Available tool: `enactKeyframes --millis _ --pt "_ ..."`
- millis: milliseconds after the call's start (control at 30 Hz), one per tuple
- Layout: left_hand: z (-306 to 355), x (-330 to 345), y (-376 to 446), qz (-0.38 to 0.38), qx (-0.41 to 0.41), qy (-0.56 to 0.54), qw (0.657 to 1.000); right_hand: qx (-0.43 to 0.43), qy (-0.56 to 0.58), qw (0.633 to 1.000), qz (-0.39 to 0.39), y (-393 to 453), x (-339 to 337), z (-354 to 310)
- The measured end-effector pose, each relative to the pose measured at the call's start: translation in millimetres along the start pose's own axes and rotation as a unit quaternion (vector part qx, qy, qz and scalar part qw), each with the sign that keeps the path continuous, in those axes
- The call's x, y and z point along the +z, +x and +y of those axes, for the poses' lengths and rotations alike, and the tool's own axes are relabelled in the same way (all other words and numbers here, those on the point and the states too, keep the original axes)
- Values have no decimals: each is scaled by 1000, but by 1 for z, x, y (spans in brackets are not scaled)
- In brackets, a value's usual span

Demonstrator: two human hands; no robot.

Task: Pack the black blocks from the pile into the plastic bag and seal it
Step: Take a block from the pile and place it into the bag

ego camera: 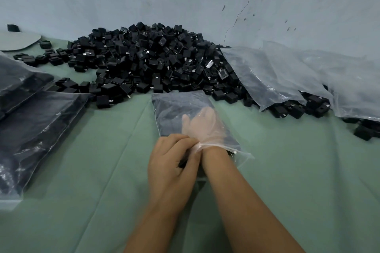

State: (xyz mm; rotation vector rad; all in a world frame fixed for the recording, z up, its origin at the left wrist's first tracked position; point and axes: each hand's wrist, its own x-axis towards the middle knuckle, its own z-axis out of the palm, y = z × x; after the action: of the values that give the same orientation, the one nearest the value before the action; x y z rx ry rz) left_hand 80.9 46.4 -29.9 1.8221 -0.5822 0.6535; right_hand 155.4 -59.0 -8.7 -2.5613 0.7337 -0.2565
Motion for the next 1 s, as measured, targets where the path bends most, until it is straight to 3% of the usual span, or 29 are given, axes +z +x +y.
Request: enactKeyframes --millis 300,400,567,700,800,867,933,1000 --pt "3 2 3 11 5 4 1000 -86 -117 989 19 14 1 -2" --pt "3 3 4 8 -7 -9 1000 -104 -152 983 -17 16 -2 -1" --pt "0 5 3 4 -18 0 1000 -94 -99 989 -50 13 -9 4" --pt "-1 5 3 -2 -28 9 1000 -194 -210 956 -65 -22 -20 18" --pt "2 4 3 -1 -63 -11 998 -269 -134 951 -80 -62 -32 38" --pt "2 3 4 8 -118 -39 992 -419 -89 904 5 -76 -36 55" --pt "-1 4 5 7 -169 -48 984 -536 -58 826 165 -80 -36 70" --pt "-3 5 7 -1 -210 -42 977 -559 11 794 240 -78 -44 75"
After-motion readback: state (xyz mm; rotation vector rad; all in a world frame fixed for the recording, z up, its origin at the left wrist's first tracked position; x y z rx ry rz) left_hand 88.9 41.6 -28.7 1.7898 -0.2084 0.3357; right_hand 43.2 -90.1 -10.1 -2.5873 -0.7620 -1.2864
